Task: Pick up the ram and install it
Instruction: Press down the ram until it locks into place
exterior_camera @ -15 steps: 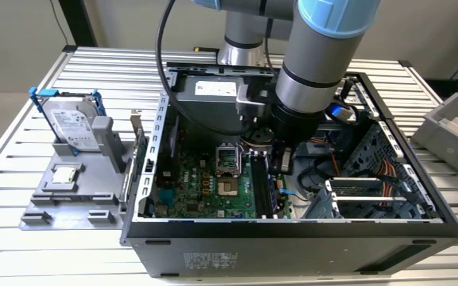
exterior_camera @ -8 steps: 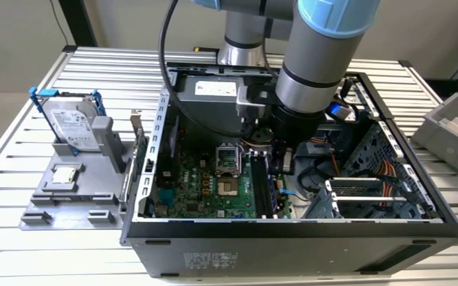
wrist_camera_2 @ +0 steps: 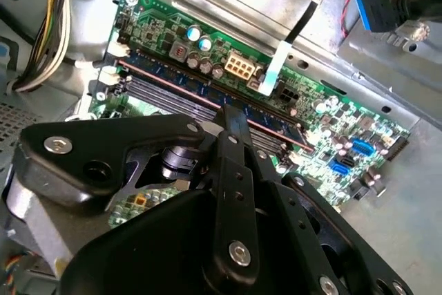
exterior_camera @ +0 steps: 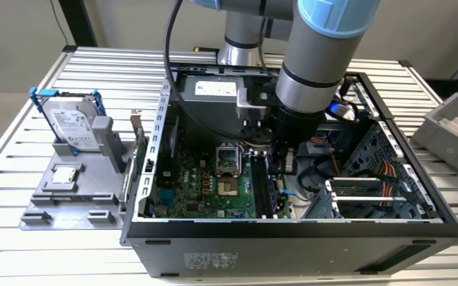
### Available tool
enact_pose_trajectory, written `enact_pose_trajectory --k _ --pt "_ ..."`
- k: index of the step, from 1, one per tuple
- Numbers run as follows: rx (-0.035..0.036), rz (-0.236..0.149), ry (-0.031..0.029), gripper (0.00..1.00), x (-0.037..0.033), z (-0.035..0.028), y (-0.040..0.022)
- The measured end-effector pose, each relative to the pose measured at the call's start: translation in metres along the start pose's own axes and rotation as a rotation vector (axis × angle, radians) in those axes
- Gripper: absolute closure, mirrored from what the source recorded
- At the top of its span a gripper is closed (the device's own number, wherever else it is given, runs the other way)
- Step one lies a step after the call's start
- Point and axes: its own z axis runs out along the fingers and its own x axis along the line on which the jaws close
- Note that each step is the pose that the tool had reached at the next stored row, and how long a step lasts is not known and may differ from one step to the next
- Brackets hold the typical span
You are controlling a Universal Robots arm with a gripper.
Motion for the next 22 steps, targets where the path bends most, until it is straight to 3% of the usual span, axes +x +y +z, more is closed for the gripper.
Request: enact_pose_trajectory --k 11,22 --pt "0.0073 -0.084 0.0001 1.00 0.0001 0.0009 0.0008" --pt "0.0075 -0.082 -0.0002 1.00 0.0031 0.0030 0.0007"
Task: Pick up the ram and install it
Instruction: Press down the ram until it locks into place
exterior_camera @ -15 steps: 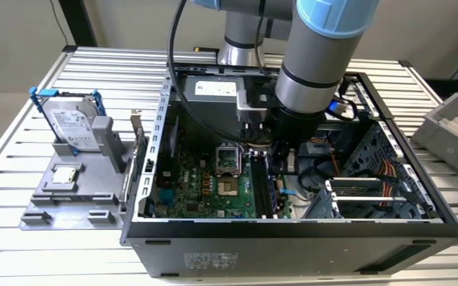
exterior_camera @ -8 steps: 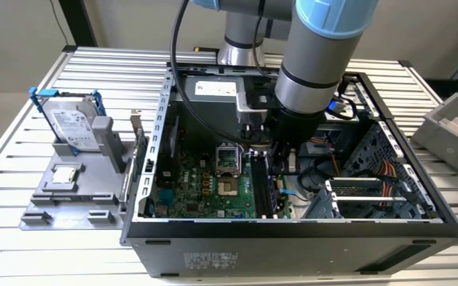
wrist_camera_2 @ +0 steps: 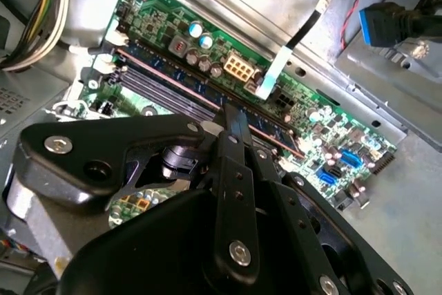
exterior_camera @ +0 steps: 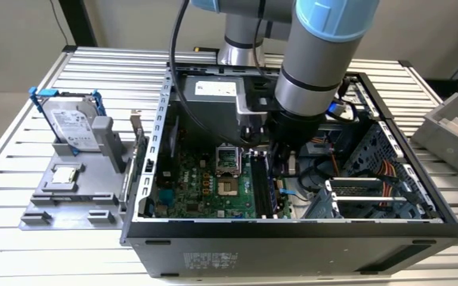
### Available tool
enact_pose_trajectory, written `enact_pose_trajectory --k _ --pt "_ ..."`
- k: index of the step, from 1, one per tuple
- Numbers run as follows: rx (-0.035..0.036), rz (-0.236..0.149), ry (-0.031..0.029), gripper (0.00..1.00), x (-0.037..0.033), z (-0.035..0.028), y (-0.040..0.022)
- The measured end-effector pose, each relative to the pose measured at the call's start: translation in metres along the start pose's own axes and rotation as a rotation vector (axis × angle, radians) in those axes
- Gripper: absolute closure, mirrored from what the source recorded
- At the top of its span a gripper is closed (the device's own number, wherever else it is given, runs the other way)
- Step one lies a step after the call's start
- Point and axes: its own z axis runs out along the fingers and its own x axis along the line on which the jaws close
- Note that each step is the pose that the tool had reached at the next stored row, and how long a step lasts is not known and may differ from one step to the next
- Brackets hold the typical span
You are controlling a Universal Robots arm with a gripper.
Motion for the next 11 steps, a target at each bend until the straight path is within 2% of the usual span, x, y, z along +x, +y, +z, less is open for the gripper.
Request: enact_pose_trajectory --k 5,11 --pt "0.0000 0.002 0.0026 1.00 0.0004 0.0029 -0.0001" --pt "0.0000 0.002 0.0136 1.00 0.0003 0.0076 -0.0002"
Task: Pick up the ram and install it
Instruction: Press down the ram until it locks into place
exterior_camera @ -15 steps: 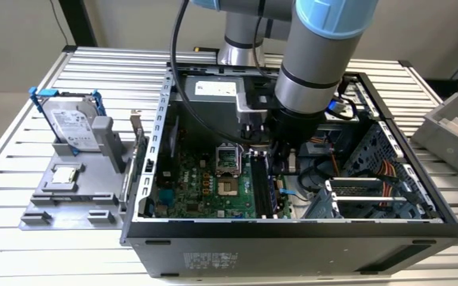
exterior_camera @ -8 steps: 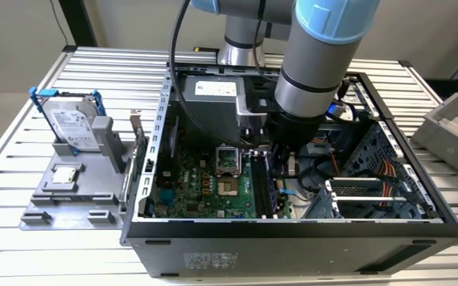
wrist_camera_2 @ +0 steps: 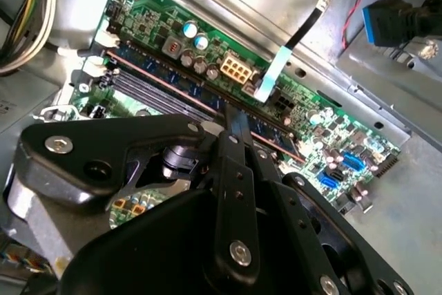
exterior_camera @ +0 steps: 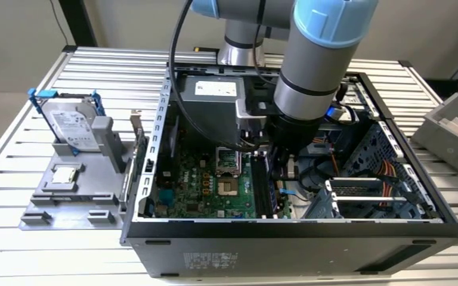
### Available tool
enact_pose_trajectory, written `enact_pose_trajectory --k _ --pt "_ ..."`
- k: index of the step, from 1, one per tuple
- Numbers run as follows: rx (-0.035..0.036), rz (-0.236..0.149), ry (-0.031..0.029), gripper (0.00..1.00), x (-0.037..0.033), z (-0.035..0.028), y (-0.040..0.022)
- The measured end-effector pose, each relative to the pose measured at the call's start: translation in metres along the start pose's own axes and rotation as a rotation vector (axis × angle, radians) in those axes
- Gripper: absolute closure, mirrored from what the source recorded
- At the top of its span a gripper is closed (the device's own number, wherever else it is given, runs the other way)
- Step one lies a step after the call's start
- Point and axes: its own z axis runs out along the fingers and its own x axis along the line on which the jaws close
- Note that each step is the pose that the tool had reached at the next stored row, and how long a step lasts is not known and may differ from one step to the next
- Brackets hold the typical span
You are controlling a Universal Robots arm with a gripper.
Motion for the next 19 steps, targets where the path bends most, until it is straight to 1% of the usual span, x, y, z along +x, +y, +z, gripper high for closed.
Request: enact_pose_trajectory --k 2,8,14,18,19 --pt "0.0000 0.000 0.0018 1.00 0.0000 0.0007 0.0001" --pt "0.0000 0.000 0.0023 1.00 0.0000 0.0008 0.0000" --pt "0.0001 0.000 0.0021 1.00 -0.0001 0.0030 0.0000" --pt "0.0000 0.000 0.0026 1.00 -0.0001 0.0063 0.0000" --pt "-0.0002 0.000 0.0032 1.00 -0.0001 0.0090 0.0000"
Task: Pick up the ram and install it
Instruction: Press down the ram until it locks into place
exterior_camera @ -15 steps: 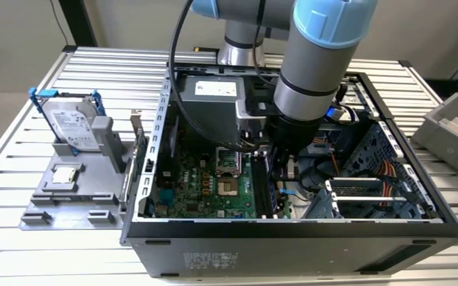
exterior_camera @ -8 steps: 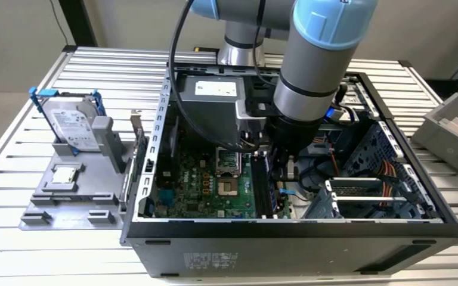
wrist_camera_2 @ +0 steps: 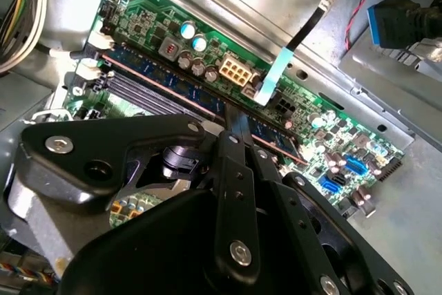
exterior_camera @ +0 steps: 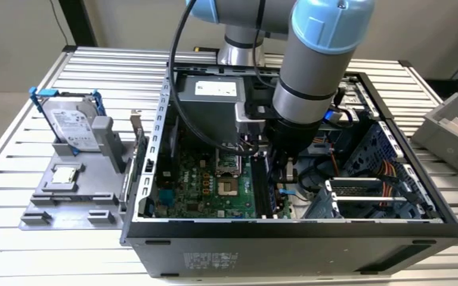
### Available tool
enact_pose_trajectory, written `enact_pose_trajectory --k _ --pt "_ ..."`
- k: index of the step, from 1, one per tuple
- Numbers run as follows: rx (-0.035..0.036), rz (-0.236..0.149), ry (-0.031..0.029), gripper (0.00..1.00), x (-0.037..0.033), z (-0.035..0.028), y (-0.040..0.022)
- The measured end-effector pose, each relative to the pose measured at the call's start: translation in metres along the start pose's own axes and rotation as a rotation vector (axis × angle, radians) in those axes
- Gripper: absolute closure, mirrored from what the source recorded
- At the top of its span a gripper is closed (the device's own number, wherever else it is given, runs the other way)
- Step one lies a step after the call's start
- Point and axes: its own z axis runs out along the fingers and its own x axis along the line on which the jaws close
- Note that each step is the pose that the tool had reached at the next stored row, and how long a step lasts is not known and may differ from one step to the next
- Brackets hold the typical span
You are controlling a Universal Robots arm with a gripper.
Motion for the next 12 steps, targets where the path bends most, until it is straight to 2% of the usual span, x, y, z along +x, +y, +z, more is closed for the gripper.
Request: enact_pose_trajectory --k 8,11,12 --pt "0.0002 0.000 -0.0006 1.00 -0.0002 0.0034 0.0000" --pt "0.0001 0.000 -0.0044 1.00 -0.0006 -0.0010 -0.0001" --pt "-0.0004 0.000 -0.0026 1.00 -0.0003 -0.0038 0.0000"
